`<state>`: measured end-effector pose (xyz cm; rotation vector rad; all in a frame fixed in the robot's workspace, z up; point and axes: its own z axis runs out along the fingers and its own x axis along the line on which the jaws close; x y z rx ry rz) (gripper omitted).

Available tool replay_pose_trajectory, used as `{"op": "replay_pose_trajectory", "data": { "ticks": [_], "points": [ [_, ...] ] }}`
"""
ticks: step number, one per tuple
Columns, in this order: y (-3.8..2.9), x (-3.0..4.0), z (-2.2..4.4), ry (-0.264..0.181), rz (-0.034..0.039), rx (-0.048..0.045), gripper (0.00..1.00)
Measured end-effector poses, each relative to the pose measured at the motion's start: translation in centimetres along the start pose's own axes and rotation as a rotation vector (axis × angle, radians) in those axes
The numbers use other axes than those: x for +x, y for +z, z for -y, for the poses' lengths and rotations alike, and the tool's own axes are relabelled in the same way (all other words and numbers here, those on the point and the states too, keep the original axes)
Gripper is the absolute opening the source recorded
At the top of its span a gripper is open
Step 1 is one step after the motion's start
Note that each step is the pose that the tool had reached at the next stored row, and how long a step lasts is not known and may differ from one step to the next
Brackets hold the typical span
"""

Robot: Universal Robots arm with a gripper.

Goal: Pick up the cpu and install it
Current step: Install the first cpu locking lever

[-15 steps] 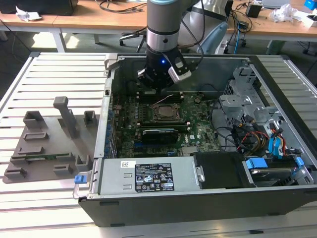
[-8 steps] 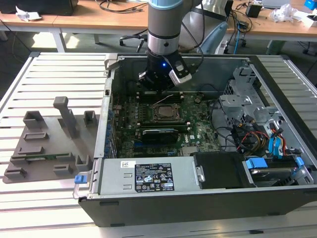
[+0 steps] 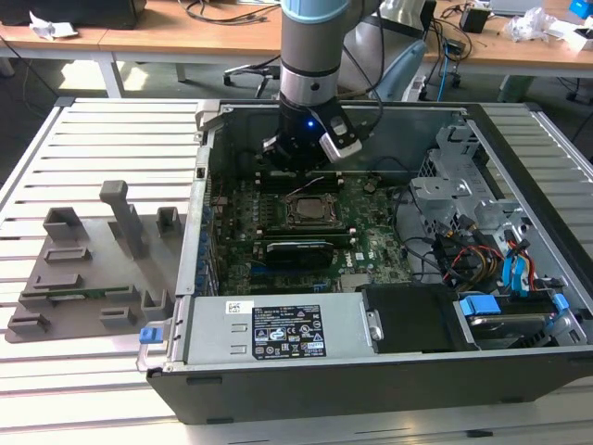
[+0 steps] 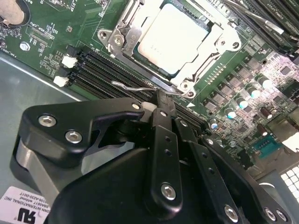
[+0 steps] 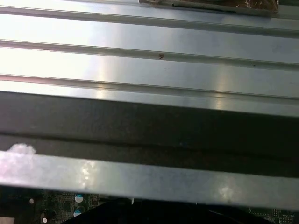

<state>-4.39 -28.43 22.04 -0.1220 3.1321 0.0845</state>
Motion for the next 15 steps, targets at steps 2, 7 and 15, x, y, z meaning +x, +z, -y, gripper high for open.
{"op": "replay_pose_trajectory", "data": {
  "ticks": [2,7,15],
  "points": [
    [0.15,-0.14,0.0,-0.001,0.0,0.0,0.11],
    [0.56,-0.56,0.04,-0.003,-0.0001,-0.0001,0.11],
    [0.98,-1.2,0.12,-0.004,-0.0001,0.0,0.11]
  ]
}}
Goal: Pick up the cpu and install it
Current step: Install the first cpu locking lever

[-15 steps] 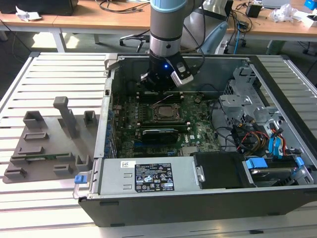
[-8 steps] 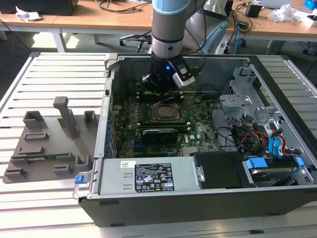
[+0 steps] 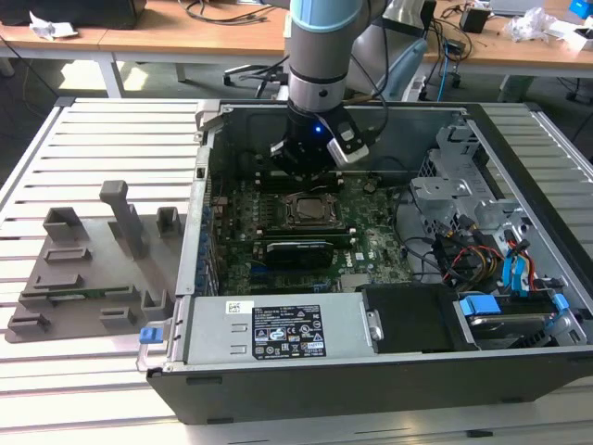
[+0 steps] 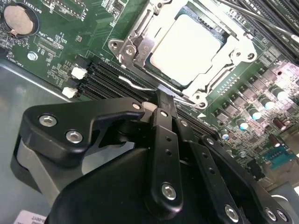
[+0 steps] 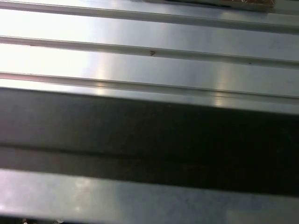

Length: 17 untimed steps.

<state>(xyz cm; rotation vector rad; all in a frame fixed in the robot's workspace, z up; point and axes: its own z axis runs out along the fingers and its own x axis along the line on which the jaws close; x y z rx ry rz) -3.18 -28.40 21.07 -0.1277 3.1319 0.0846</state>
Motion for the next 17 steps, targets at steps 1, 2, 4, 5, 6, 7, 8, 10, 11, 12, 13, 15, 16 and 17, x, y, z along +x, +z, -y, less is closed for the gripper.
{"op": "replay_pose_trajectory", "data": {
  "ticks": [1,2,4,5,6,7,8,10,11,12,13,15,16,17],
  "points": [
    [0.04,-0.05,0.01,0.0,-0.0001,0.0,0.11],
    [0.12,-0.13,0.02,0.0,0.0,0.0001,0.11],
    [0.26,-0.3,0.04,0.0,0.0,0.0001,0.11],
    [0.3,-0.35,0.05,0.0,-0.0001,0.0001,0.11],
    [0.35,-0.45,0.06,0.0,-0.0001,0.0002,0.11],
    [0.39,-0.51,0.06,0.0,-0.0001,0.0002,0.11],
    [0.42,-0.57,0.07,0.0,-0.0001,0.0002,0.11],
    [0.48,-0.75,0.09,0.0,-0.0002,0.0007,0.11],
    [0.5,-0.81,0.1,0.0,-0.0002,0.001,0.11],
    [0.52,-0.87,0.1,0.0,-0.0002,0.0016,0.11],
    [0.53,-0.91,0.1,0.0,-0.0002,0.0023,0.11],
    [0.55,-1.08,0.12,0.0,-0.0004,0.0043,0.11],
    [0.57,-1.16,0.13,0.0,-0.0005,0.0047,0.11],
    [0.58,-1.23,0.13,0.0,-0.0005,0.0048,0.11]
  ]
}}
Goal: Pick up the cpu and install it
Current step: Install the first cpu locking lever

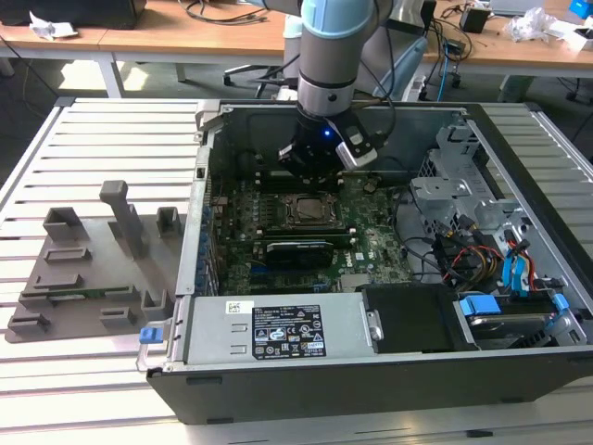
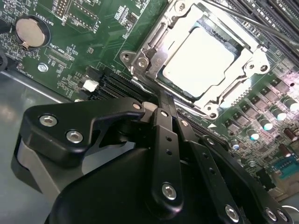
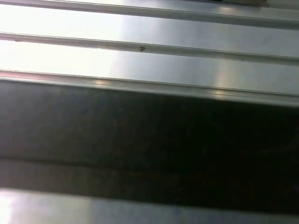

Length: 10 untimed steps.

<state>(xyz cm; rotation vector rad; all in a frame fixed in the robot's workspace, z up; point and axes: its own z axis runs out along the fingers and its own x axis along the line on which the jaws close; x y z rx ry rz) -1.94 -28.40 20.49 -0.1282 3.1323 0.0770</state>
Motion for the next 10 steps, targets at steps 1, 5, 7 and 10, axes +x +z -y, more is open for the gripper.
{"op": "replay_pose_trajectory", "data": {
  "ticks": [1,5,7,10],
  "points": [
    [0.04,-0.14,0.01,0.0,0.0001,-0.0001,0.11],
    [0.1,-0.41,0.04,0.0,-0.0001,0.0003,0.11],
    [0.17,-0.53,0.06,0.0,-0.0002,0.0008,0.11],
    [0.26,-0.63,0.13,0.0,-0.0002,0.0031,0.11]
  ]
}}
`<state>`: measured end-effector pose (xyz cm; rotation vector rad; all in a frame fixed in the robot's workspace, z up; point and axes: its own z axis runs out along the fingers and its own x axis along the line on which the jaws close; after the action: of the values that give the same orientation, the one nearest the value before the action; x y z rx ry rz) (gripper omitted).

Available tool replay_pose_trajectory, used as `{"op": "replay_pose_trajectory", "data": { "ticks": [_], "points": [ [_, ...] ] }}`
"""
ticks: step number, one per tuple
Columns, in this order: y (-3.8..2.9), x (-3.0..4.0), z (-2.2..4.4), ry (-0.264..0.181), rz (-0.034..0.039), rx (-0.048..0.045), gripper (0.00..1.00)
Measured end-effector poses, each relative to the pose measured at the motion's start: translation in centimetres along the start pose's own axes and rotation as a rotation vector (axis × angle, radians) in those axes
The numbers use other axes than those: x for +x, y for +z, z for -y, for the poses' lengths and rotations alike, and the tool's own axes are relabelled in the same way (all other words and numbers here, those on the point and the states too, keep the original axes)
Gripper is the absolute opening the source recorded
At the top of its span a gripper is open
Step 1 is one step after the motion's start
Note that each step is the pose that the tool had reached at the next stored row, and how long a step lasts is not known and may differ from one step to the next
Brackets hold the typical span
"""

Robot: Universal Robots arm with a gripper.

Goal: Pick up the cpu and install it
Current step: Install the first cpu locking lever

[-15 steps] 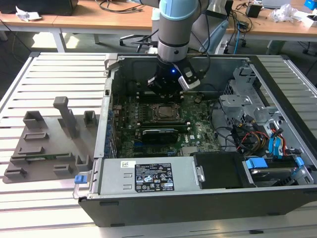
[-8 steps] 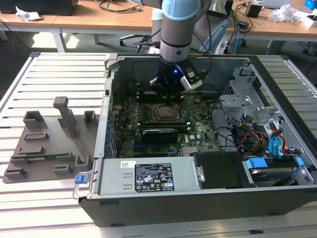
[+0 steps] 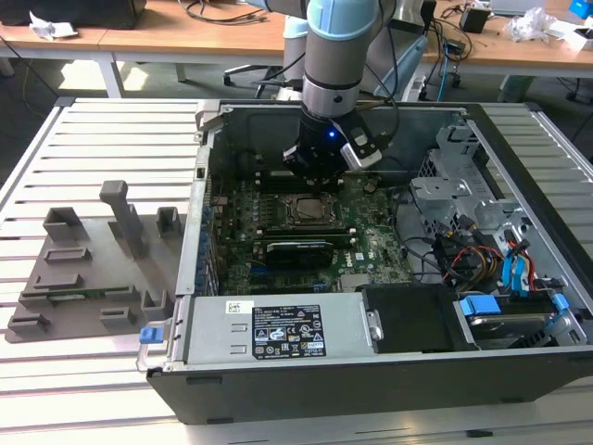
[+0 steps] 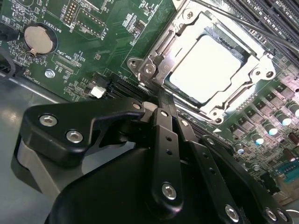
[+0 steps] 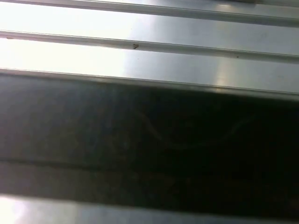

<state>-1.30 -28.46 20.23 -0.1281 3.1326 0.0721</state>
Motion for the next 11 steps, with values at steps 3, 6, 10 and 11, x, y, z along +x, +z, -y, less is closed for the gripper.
{"op": "replay_pose_trajectory", "data": {
  "ticks": [3,6,10,11],
  "points": [
    [0.0,0.0,0.16,0.0,0.0003,0.0018,0.11],
    [0.03,0.01,0.26,0.0,0.0001,0.0014,0.11],
    [0.11,-0.24,0.29,0.0,-0.0007,0.0024,0.11],
    [0.14,-0.35,0.28,0.0,-0.0002,0.0003,0.11]
  ]
}}
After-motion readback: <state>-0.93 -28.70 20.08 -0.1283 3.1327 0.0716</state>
